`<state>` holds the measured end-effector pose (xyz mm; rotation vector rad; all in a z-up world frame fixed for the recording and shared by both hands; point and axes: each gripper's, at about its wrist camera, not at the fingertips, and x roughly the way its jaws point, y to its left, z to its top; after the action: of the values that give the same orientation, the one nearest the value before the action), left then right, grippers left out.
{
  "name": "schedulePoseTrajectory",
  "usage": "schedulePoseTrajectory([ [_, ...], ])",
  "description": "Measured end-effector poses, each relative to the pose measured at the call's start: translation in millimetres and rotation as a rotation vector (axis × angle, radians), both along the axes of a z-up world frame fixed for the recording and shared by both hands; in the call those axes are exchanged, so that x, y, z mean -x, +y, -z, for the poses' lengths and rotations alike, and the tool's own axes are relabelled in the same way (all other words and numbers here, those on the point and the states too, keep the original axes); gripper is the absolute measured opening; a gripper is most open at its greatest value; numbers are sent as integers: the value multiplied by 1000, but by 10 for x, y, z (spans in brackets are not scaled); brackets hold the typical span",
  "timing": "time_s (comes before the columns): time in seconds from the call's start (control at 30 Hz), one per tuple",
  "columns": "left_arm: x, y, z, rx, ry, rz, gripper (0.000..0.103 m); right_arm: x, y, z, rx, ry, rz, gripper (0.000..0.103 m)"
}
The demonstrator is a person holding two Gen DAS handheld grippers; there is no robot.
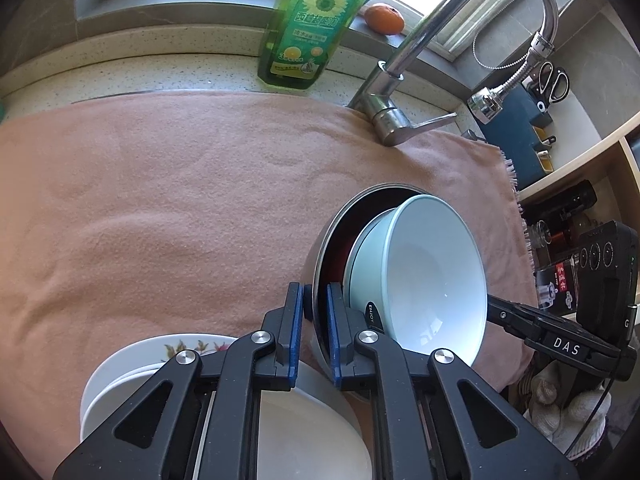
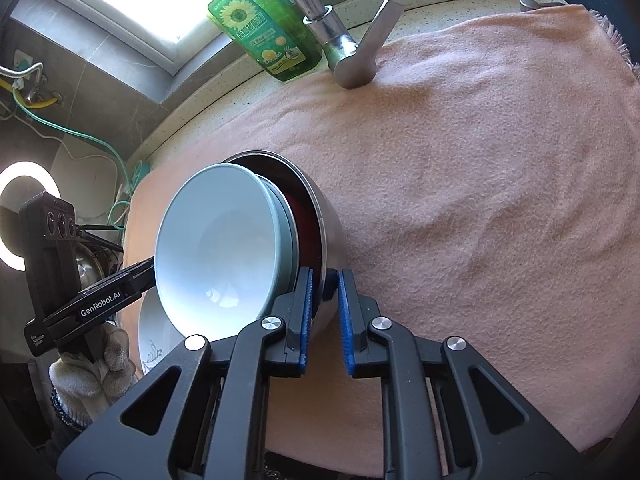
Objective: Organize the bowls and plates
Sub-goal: 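Lift the nested bowls and carry them over the plate stack with both tools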
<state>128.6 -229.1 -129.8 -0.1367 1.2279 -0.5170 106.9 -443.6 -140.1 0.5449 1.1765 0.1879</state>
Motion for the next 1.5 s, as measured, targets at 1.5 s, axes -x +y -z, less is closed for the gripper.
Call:
schedulePoseTrajectory([
  [1.5, 431, 1097, -591, 99, -50, -49, 8, 415, 995, -702, -6, -73, -92, 14],
])
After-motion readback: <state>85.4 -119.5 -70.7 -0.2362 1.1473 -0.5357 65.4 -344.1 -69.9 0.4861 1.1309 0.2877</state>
